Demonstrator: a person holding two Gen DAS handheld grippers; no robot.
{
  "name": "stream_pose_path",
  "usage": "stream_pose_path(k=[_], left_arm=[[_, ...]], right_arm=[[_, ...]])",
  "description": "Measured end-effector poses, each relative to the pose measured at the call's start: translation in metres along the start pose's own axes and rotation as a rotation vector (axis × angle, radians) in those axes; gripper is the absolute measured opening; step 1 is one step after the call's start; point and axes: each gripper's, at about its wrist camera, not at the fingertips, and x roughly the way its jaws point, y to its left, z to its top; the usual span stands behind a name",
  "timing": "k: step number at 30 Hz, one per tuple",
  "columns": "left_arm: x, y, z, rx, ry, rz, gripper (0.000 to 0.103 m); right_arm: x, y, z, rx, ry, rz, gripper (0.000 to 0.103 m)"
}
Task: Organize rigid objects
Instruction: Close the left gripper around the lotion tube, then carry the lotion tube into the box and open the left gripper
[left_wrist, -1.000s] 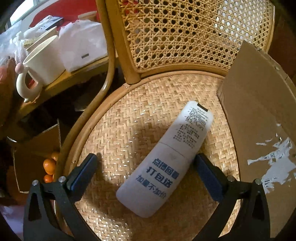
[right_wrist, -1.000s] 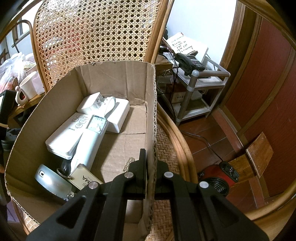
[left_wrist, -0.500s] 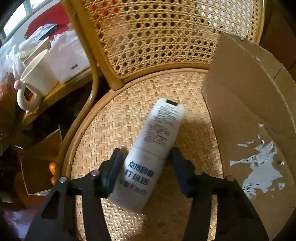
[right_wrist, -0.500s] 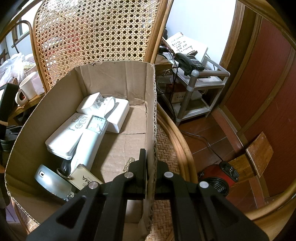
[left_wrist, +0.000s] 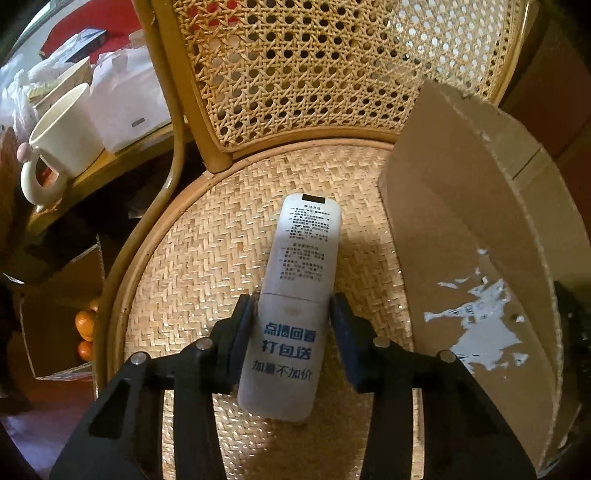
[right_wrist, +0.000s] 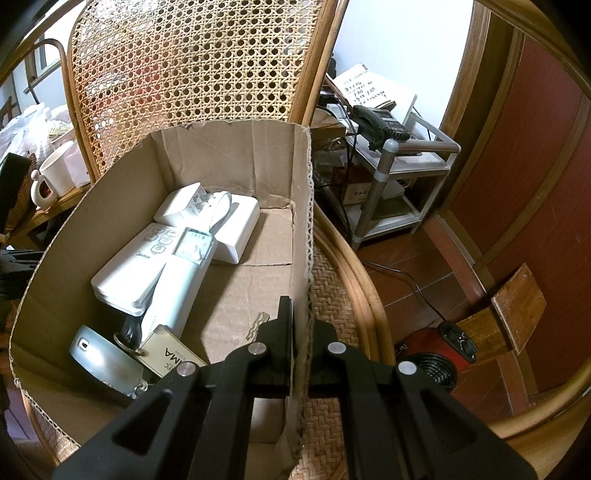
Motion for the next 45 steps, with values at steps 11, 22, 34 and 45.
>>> stream_pose_path(k=[11, 22, 34, 45], left_arm=[[-0.003, 0.018, -0.002, -0.04, -0.016, 0.003, 0.041], [-0.037, 0.01, -0.001, -0.031, -0.096, -0.037, 0.041], [-0.134, -0.024, -0.009, -0.008, -0.352, -0.138, 0.009], [-0.069, 0.028, 0.001, -0.137, -0.155, -0.097, 0.032]], right_arm=[[0.0, 0.0, 0.0, -0.004, 0.0, -0.003, 0.006], [0.0, 0.0, 0.0, -0.004, 0.0, -0.003, 0.006], [0.0, -0.001, -0.001, -0.001, 0.0, -0.002, 0.006], [-0.001, -0.002, -0.003, -0.001, -0.006, 0.01, 0.006]])
